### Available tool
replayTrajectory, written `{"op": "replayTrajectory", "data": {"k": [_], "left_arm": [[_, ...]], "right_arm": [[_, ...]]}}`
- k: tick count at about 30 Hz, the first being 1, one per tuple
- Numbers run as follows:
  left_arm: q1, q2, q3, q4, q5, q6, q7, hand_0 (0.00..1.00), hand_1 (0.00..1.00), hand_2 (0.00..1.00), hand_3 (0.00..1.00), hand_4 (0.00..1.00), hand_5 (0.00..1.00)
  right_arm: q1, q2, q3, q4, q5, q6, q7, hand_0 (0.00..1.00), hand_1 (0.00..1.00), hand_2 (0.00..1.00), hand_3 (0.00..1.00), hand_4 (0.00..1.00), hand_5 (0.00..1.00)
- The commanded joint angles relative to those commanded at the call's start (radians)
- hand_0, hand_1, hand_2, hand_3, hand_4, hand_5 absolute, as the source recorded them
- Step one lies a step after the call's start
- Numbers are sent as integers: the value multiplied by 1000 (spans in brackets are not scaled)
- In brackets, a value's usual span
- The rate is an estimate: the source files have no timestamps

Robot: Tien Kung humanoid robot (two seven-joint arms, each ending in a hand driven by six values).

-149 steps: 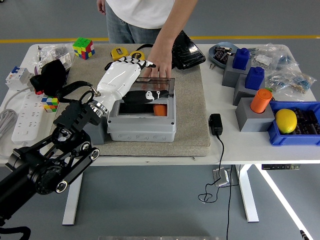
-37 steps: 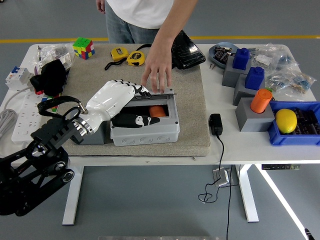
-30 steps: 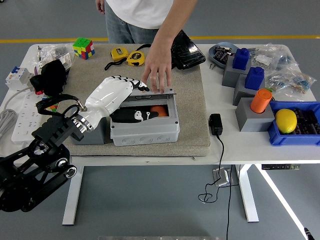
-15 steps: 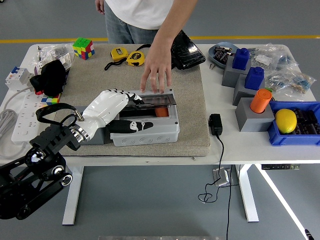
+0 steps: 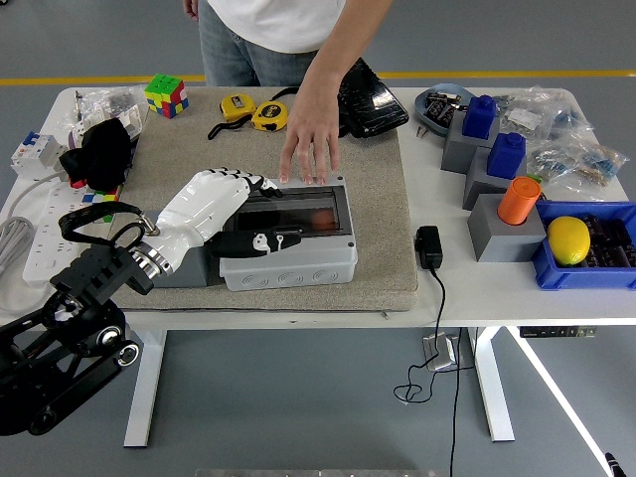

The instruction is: Fetch the battery,place it into the box,close the lid of the box

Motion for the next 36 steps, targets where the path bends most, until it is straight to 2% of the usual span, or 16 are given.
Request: {"op": "replayTrajectory", "data": {"k": [5, 8, 9, 14, 15, 18, 20, 21, 26, 28, 31, 36], "left_arm": [[19, -51, -93, 17, 36, 12, -6, 729, 746, 704, 707, 998, 998], [40, -92, -165, 26, 71, 32, -12, 729, 746, 704, 707, 998, 998], [45, -102, -183, 27, 79, 36, -14, 813, 845, 804, 789, 998, 998], [72, -164, -302, 39, 135, 51, -17, 813, 845, 804, 789, 998, 998], [73, -171, -321, 41, 141, 50, -16, 949, 981, 943, 891, 998, 998], [85, -197, -387, 49, 161, 43, -14, 949, 981, 943, 891, 998, 998], [91, -205, -416, 52, 166, 37, -15, 949, 981, 943, 891, 998, 998], [94, -208, -430, 53, 166, 38, -19, 998, 998, 998, 965, 998, 998], [110, -222, -491, 54, 150, 62, -46, 998, 998, 998, 965, 998, 998], [116, -226, -508, 53, 141, 72, -57, 998, 998, 998, 998, 998, 998], [124, -231, -530, 55, 117, 81, -73, 998, 998, 998, 998, 998, 998], [144, -240, -564, 63, 24, 95, -120, 998, 998, 998, 998, 998, 998]], "right_arm": [[-2, 4, 1, 0, -2, 0, -1, 824, 788, 763, 796, 998, 998], [0, 6, -2, 0, -1, 1, 0, 824, 788, 763, 796, 998, 998], [0, 7, -3, 0, 0, 0, 0, 822, 789, 763, 796, 998, 998], [2, 10, -4, 0, 1, 0, 1, 822, 789, 763, 796, 998, 998], [2, 11, -3, 0, 1, 0, 1, 823, 788, 763, 796, 998, 998], [0, 13, -4, 0, 1, 0, 1, 823, 788, 763, 796, 998, 998], [-1, 14, -3, 0, 0, 0, 0, 823, 788, 763, 796, 998, 998], [-1, 15, -3, 0, 0, 0, 0, 822, 788, 763, 796, 998, 998], [0, 17, -2, 0, -3, 0, -1, 822, 788, 763, 796, 998, 998], [2, 16, -4, 0, -2, 0, -1, 822, 788, 763, 796, 998, 998], [6, 16, -12, 0, 2, 1, 1, 822, 788, 763, 796, 998, 998], [9, 14, -20, 0, 1, 2, -1, 822, 788, 763, 796, 998, 998]]}}
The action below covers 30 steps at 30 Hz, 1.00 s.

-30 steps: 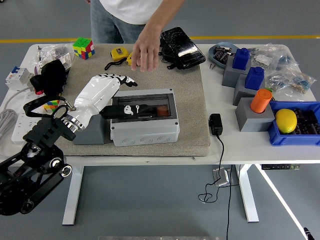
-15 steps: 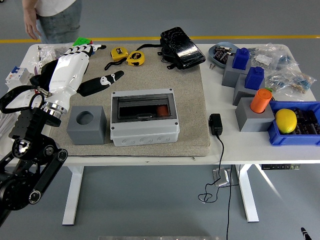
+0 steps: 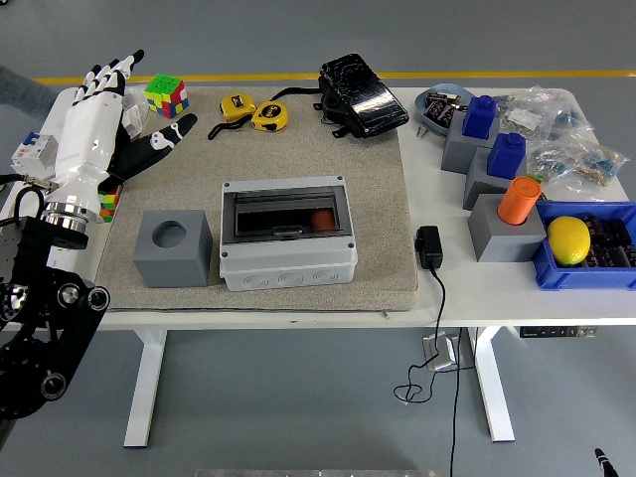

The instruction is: Fetch the battery,place it into the box,close the lid of the box

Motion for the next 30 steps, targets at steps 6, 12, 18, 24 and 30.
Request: {"op": "replayTrajectory", "data": {"k": [6, 12, 18, 24, 30], "left_arm": [[21, 0, -16, 11, -158, 3, -56, 998, 998, 998, 998, 998, 998], [46, -5, -18, 11, -241, -3, -85, 998, 998, 998, 998, 998, 998], [53, -5, -15, 13, -298, -11, -108, 998, 998, 998, 984, 998, 998], [50, -1, -18, 24, -397, -26, -149, 998, 997, 966, 946, 998, 998], [44, 4, -31, 31, -491, -27, -194, 879, 843, 805, 820, 998, 998]], "right_arm": [[1, 0, -4, 0, -8, 1, -5, 822, 788, 763, 796, 998, 998], [1, 0, -13, 0, -5, 1, -4, 821, 788, 763, 796, 998, 998], [6, 0, -10, 0, -16, 0, -11, 821, 788, 763, 796, 998, 998], [9, 7, -18, 0, -8, 0, -7, 821, 788, 763, 796, 998, 998], [11, 10, -15, 0, -9, -2, -9, 821, 788, 763, 796, 998, 998]]}}
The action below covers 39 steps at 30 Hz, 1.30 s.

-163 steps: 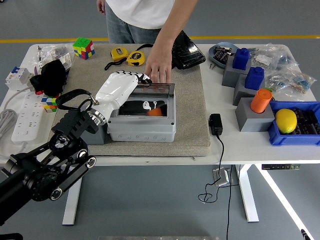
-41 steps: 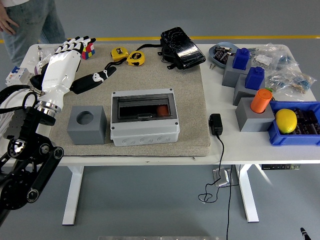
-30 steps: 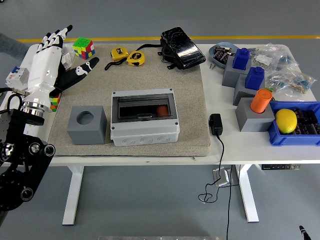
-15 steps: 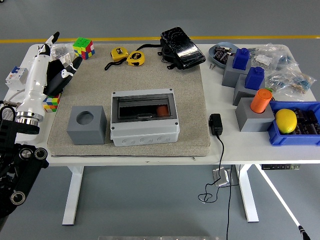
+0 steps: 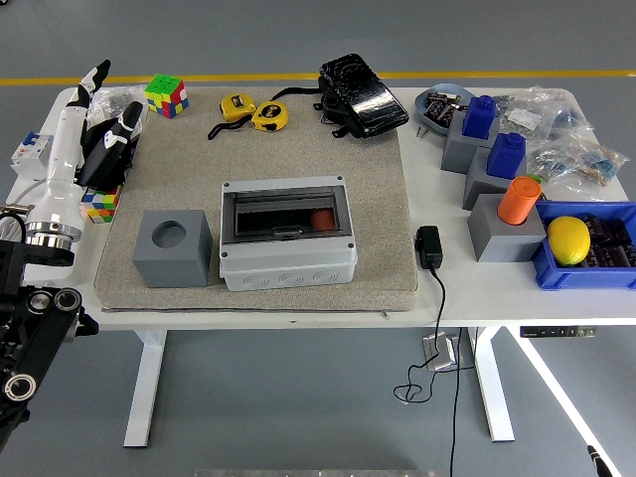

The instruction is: Fetch the battery,place it into the box,close the lid of the box

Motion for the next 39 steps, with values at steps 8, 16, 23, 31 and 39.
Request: {"op": "replayTrajectory", "data": {"k": [8, 16, 23, 31, 39], "left_arm": [[8, -4, -12, 14, -227, -12, -75, 798, 806, 761, 785, 998, 998], [6, -6, -25, 19, -363, -72, -76, 784, 805, 761, 784, 998, 998], [1, -2, -38, 40, -325, -147, -3, 799, 818, 774, 785, 998, 915], [-8, 22, -57, 42, -254, -227, 88, 814, 835, 787, 790, 998, 868], [0, 21, -66, 23, -240, -212, 84, 814, 824, 780, 787, 998, 863]], "right_arm": [[0, 4, 5, 0, 0, 0, 0, 821, 788, 762, 797, 998, 998], [0, 8, 11, 0, 1, -1, 2, 822, 788, 763, 797, 998, 998], [2, 10, 13, 0, 5, -2, 3, 822, 788, 763, 797, 998, 998], [4, 10, 14, 0, 8, -2, 4, 822, 788, 763, 797, 998, 998], [3, 8, 12, 0, 10, -2, 5, 822, 788, 763, 796, 998, 998]]}}
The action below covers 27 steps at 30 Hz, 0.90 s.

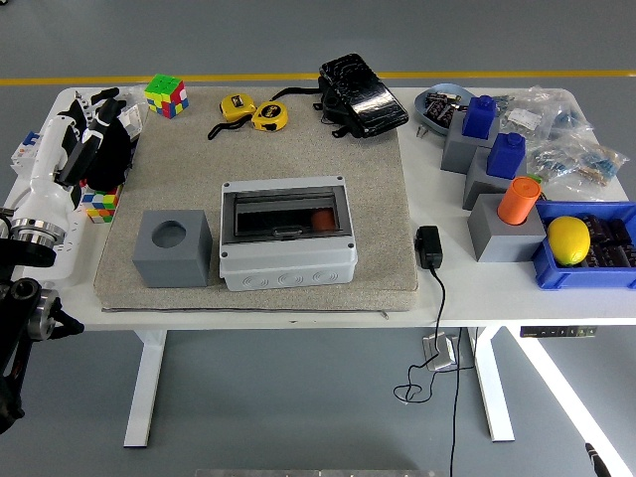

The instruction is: Fetch the battery,place it into the box,close the lid of the box

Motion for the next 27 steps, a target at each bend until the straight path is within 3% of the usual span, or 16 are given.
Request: {"op": "replayTrajectory", "data": {"k": [6, 7, 12, 13, 19, 27], "left_arm": [[5, -8, -6, -10, 39, 11, 3, 810, 821, 775, 780, 998, 828], [5, -9, -7, -11, 46, 11, 5, 814, 823, 774, 780, 982, 614], [8, -9, -8, -11, 53, 12, 5, 814, 823, 774, 780, 982, 614], [8, -10, -9, -10, 52, 14, 4, 812, 823, 772, 759, 922, 554], [14, -10, -11, -13, 38, 24, -5, 811, 819, 769, 738, 891, 523], [23, -12, -4, -16, 30, 30, -10, 808, 820, 768, 758, 895, 530]], "right_arm": [[2, -1, -4, 0, 2, 0, 0, 823, 788, 763, 796, 998, 998], [3, -1, -5, 0, 4, 0, 0, 823, 788, 763, 796, 998, 998], [4, 0, -6, 0, 5, 0, 0, 823, 788, 763, 796, 998, 998], [3, 0, -6, 0, 4, 0, -1, 823, 788, 764, 796, 998, 998], [3, -2, -8, 0, 3, 0, -2, 823, 788, 763, 797, 998, 998], [1, -2, -13, 0, 4, 0, -3, 823, 788, 763, 797, 998, 998]]}}
